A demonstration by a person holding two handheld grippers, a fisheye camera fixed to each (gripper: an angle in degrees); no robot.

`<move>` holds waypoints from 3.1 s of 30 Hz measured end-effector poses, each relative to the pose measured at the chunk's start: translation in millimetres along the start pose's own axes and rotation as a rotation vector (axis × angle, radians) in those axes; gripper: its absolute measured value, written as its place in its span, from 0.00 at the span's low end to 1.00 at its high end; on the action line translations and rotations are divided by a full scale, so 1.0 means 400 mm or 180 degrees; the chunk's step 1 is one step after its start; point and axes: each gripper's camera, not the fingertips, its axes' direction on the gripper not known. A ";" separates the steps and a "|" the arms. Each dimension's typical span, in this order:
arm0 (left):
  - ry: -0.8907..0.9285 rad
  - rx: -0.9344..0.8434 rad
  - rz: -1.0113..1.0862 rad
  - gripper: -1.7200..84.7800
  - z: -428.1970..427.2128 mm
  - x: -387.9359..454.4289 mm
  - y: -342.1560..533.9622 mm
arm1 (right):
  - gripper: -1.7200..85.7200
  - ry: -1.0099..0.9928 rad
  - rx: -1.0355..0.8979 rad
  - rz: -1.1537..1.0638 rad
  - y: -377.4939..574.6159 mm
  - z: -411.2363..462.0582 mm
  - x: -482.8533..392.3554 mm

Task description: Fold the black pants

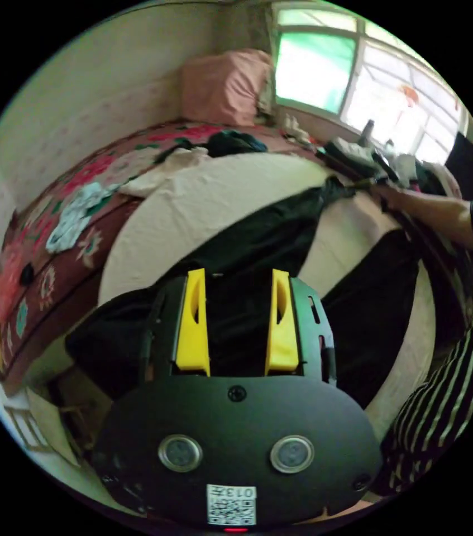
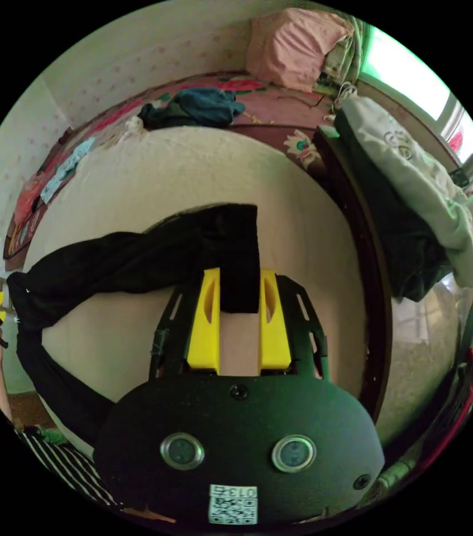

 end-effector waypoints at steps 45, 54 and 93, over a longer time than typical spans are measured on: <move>-0.0152 -0.0839 0.0849 0.06 0.582 0.312 -0.331 | 0.05 0.0982 -0.0003 -0.1233 -0.035 -0.132 0.041; 0.0056 -0.0475 0.0175 0.12 0.476 0.273 -0.190 | 0.12 0.0753 0.0001 -0.0866 0.133 -0.287 0.118; -0.0768 -0.1415 -0.0154 0.07 0.145 0.491 0.553 | 0.03 0.0796 -0.0088 -0.0765 0.976 -0.438 -0.107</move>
